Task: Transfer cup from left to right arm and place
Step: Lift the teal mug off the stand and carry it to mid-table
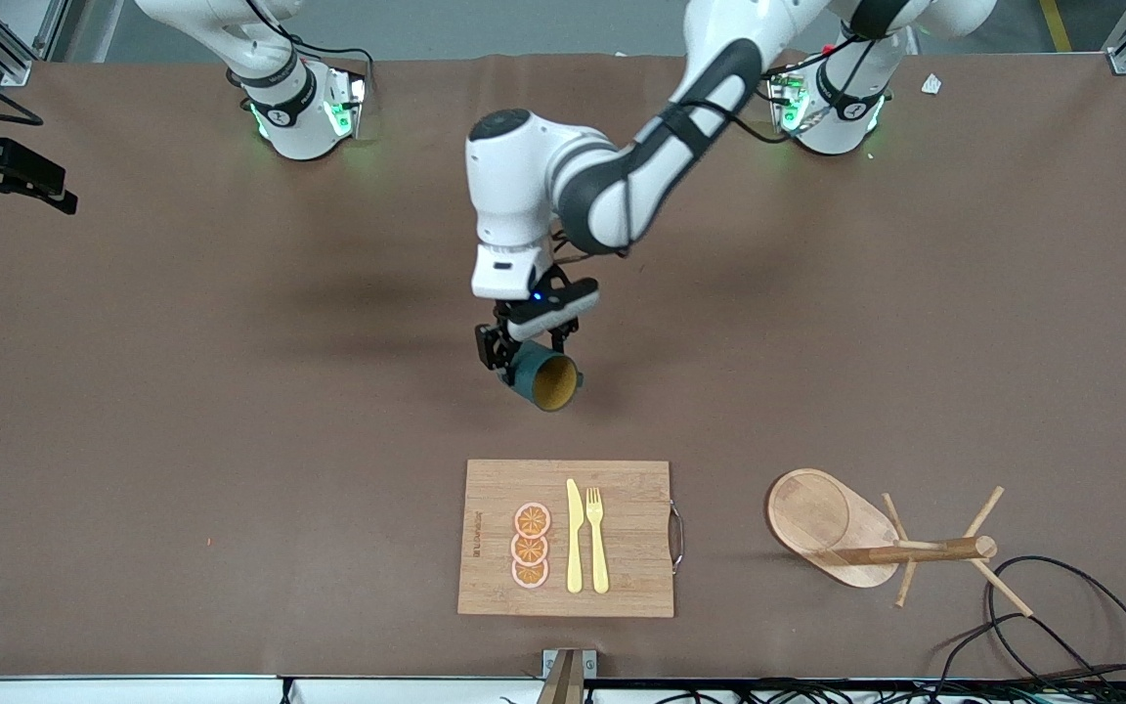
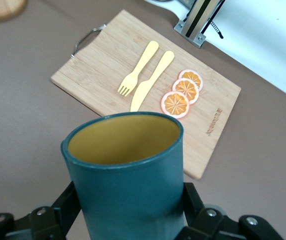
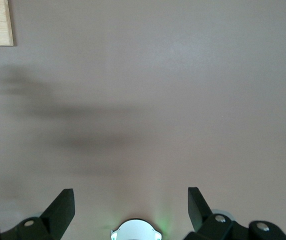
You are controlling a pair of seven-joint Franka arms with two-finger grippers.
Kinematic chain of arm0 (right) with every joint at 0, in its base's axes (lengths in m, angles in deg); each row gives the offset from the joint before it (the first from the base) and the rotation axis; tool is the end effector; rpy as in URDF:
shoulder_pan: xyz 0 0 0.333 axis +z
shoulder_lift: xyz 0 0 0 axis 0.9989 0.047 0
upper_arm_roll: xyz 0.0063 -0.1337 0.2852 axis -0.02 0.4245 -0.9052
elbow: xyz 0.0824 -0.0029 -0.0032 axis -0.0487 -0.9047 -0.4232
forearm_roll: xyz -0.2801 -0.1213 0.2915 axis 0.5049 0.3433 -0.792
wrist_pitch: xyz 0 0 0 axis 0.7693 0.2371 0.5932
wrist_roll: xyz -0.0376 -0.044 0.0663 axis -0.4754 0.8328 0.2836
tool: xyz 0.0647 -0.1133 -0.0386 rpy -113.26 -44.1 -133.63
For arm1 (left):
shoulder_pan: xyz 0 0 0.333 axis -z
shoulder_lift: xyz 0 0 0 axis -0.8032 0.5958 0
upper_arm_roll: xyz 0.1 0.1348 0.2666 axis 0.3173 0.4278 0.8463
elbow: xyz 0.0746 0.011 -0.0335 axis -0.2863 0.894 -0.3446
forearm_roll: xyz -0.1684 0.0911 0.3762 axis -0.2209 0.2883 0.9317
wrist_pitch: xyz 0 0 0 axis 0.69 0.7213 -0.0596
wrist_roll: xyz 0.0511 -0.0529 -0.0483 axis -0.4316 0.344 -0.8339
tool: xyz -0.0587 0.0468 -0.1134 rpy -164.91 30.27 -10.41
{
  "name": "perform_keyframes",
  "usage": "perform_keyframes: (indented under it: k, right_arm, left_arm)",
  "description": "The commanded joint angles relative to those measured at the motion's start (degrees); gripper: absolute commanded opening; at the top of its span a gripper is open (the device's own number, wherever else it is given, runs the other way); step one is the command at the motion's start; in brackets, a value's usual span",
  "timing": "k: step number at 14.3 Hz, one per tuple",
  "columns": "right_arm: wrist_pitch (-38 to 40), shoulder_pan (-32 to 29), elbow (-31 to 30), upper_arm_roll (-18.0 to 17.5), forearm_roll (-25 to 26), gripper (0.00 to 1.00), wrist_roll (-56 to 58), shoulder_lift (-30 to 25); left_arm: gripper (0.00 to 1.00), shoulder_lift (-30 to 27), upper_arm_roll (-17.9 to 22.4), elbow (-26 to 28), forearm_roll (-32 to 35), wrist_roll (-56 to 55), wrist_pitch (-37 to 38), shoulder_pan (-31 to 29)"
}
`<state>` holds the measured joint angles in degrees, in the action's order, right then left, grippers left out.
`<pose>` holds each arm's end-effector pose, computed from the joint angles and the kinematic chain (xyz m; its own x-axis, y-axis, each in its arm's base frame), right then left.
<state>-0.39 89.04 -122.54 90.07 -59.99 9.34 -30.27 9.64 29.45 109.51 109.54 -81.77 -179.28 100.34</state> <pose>0.5337 -0.0350 0.6215 0.9949 0.0111 -0.1005 0.0093 -0.9998 -0.0188 0.4825 -0.6225 0.2800 0.6922 0.5050 0.5156 0.4649 -0.8585 0.2167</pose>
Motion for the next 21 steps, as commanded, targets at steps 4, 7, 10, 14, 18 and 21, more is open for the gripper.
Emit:
perform_keyframes:
  k: [4, 7, 10, 14, 18, 21]
  right_arm:
    - [0.1, -0.2, -0.1, 0.0, 0.3, 1.0, 0.6, -1.2]
    - [0.1, -0.2, 1.2, -0.1, 0.5, 1.0, 0.7, -0.8]
    - [-0.2, -0.6, 2.1, 0.0, 0.5, 1.0, 0.5, 0.3]
    - [-0.6, -1.0, 2.7, 0.0, 0.5, 1.0, 0.6, 1.4]
    - [-0.9, -1.0, 3.3, 0.0, 0.5, 1.0, 0.6, 4.6]
    - [-0.9, -1.0, 3.4, 0.0, 0.5, 1.0, 0.6, 5.6]
  left_arm:
    - [0.77, 3.4, 0.8, 3.1, 20.1, -12.2, 6.9, 6.9]
    - [0.76, 7.6, 0.8, 3.2, 33.0, -16.4, 7.4, 8.1]
    - [0.78, 11.3, 0.8, 3.1, 41.8, -16.7, 7.5, 8.2]
    - [0.79, 13.6, 0.8, 3.0, 49.6, -16.7, 9.1, 8.8]
    - [0.8, 16.4, 0.9, 3.0, 53.9, -19.5, 11.7, 10.7]
    - [0.8, 17.8, 0.8, 3.3, 55.7, -22.3, 13.8, 11.2]
